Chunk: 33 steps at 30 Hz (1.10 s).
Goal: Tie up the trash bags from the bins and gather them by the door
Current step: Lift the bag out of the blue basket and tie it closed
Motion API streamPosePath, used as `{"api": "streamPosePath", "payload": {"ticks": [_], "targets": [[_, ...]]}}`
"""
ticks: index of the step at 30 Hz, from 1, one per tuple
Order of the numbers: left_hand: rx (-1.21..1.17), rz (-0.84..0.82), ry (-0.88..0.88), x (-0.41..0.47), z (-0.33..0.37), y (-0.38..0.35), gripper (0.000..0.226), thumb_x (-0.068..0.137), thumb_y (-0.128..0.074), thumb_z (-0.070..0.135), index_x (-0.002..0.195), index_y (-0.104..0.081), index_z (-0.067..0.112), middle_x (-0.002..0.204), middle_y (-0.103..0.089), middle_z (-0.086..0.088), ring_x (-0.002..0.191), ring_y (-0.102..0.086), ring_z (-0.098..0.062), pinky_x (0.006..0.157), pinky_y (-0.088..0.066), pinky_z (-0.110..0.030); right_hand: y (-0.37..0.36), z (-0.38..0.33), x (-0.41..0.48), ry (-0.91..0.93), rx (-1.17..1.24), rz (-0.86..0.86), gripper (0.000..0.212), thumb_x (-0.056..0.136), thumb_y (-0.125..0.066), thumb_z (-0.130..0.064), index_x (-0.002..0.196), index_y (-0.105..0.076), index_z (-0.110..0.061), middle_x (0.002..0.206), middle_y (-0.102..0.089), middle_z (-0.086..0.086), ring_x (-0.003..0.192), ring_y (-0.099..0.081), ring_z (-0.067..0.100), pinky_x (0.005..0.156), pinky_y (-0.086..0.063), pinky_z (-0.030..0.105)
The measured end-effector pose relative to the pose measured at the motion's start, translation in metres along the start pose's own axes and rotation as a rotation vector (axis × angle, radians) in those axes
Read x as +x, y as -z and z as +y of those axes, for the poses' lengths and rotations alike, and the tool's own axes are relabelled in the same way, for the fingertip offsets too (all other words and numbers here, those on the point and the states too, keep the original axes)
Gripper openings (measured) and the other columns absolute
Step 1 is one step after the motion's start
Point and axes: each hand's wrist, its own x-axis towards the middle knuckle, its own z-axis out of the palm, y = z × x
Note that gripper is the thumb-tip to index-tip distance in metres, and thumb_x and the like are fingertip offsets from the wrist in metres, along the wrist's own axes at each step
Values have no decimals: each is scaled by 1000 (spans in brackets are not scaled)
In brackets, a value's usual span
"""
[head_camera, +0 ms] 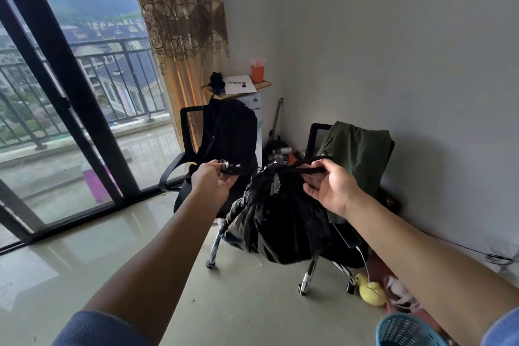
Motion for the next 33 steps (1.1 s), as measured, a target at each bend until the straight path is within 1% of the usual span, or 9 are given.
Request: {"api": "streamPosePath", "payload": {"ticks": [3, 7, 11, 14, 18, 21, 24, 29, 33], "targets": [[617, -84, -412, -6, -8, 3, 23, 88, -36, 0, 82, -52, 15, 64, -45, -5, 50, -39, -15, 43, -36, -28, 3, -15, 7, 4, 161, 36, 35, 102, -33, -24, 70, -45, -18, 82, -75, 12, 78, -70, 24, 53, -53, 25], [1602, -356, -1170, -3, -12, 31, 14, 87, -54, 30, 84, -58, 16, 71, -57, 1, 55, -51, -19, 52, -42, -33, 26, -45, 17, 40, 295, 176, 39, 99, -26, -18, 60, -35, -21, 54, -58, 4, 55, -66, 19, 44, -50, 19], [1982, -484, -1212, 2, -13, 51, 50, 88, -47, 58, 58, -54, 18, 52, -53, 4, 51, -54, -18, 53, -45, -31, 54, -57, 28, 42, 216, 296, 33, 90, -24, -9, 61, -32, -21, 41, -40, 0, 45, -45, 16, 44, -45, 17], [2014, -450, -1119, 6, -14, 57, 50, 90, -51, 54, 55, -48, 18, 50, -48, 3, 53, -53, -19, 54, -41, -31, 67, -54, 32, 21, 170, 353, 33, 89, -22, -8, 60, -32, -20, 40, -37, 0, 40, -41, 15, 43, -44, 18], [1920, -468, -800, -5, -27, 45, 26, 89, -59, 42, 78, -69, 21, 63, -59, 8, 69, -59, -14, 65, -46, -31, 72, -55, 31, 20, 70, 413, 29, 93, -26, -12, 68, -40, -16, 61, -49, 6, 47, -53, 19, 44, -48, 22], [1609, -557, -590, -15, -35, 25, 15, 90, -63, 27, 80, -72, 19, 61, -56, 7, 60, -50, -11, 63, -42, -28, 69, -62, 25, -62, -376, 368, 43, 96, -32, -50, 100, -54, -13, 87, -65, 16, 65, -66, 28, 48, -51, 27], [1424, -584, -551, -27, -32, 11, 16, 90, -64, 19, 77, -70, 16, 59, -52, 6, 57, -44, -11, 59, -38, -27, 75, -66, 20, -200, -643, 233, 69, 91, -32, -69, 141, -34, -21, 88, -72, 21, 67, -70, 28, 39, -48, 23], [1337, -665, -531, -40, -28, -5, 15, 91, -64, 18, 81, -71, 10, 68, -51, -9, 66, -42, -21, 64, -37, -33, 74, -39, 10, -311, -370, -85, 46, 93, -53, -30, 128, -51, -1, 104, -70, 18, 86, -70, 24, 58, -57, 28], [1340, -714, -500, -46, -19, -13, 15, 91, -64, 22, 80, -72, 17, 71, -55, -14, 68, -44, -22, 67, -37, -35, 46, -2, 16, -307, -619, 18, 50, 82, -61, -60, 94, -60, -12, 78, -67, 4, 64, -61, 15, 54, -42, 26]]}}
